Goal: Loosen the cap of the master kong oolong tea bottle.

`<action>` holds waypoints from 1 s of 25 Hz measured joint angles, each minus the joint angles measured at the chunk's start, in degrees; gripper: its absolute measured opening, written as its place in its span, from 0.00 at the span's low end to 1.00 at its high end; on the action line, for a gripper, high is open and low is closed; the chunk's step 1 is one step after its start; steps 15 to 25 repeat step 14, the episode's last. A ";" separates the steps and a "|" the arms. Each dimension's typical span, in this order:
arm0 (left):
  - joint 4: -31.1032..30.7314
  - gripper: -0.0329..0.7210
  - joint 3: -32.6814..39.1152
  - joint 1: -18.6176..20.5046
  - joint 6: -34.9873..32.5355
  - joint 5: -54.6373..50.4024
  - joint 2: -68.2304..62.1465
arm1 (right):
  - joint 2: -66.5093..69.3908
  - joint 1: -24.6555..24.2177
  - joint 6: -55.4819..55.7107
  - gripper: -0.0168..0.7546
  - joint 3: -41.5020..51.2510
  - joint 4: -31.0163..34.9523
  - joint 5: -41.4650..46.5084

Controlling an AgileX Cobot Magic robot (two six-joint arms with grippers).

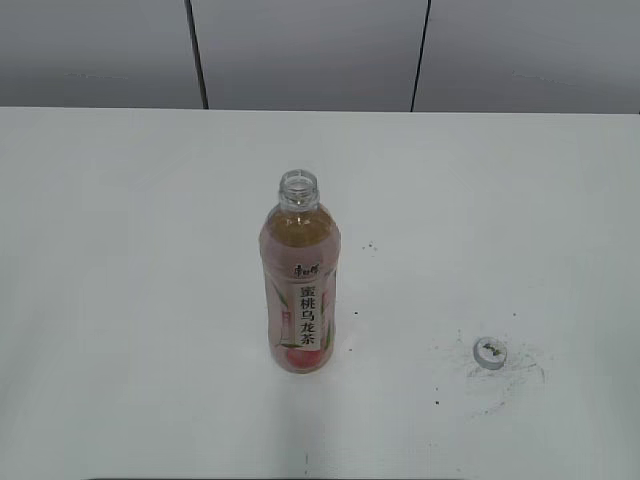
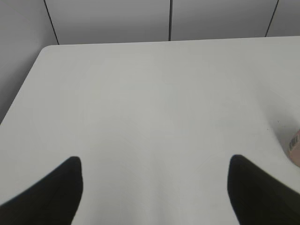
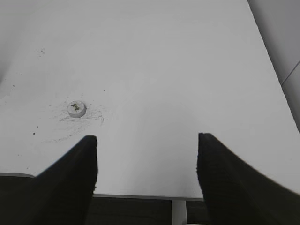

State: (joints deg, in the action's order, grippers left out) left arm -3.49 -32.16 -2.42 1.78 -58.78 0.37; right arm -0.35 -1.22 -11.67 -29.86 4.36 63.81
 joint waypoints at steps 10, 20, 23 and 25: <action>1.38 0.79 0.00 0.00 -0.07 0.00 0.00 | 0.00 0.00 0.00 0.67 0.00 0.00 0.00; 2.34 0.79 0.00 0.00 -0.07 0.00 0.00 | 0.00 0.00 0.00 0.67 0.00 0.00 0.00; 2.34 0.79 0.00 0.00 -0.07 0.00 0.00 | 0.00 0.00 0.00 0.67 0.00 0.00 0.00; 2.34 0.79 0.00 0.00 -0.07 0.00 0.00 | 0.00 0.00 0.00 0.67 0.00 0.00 0.00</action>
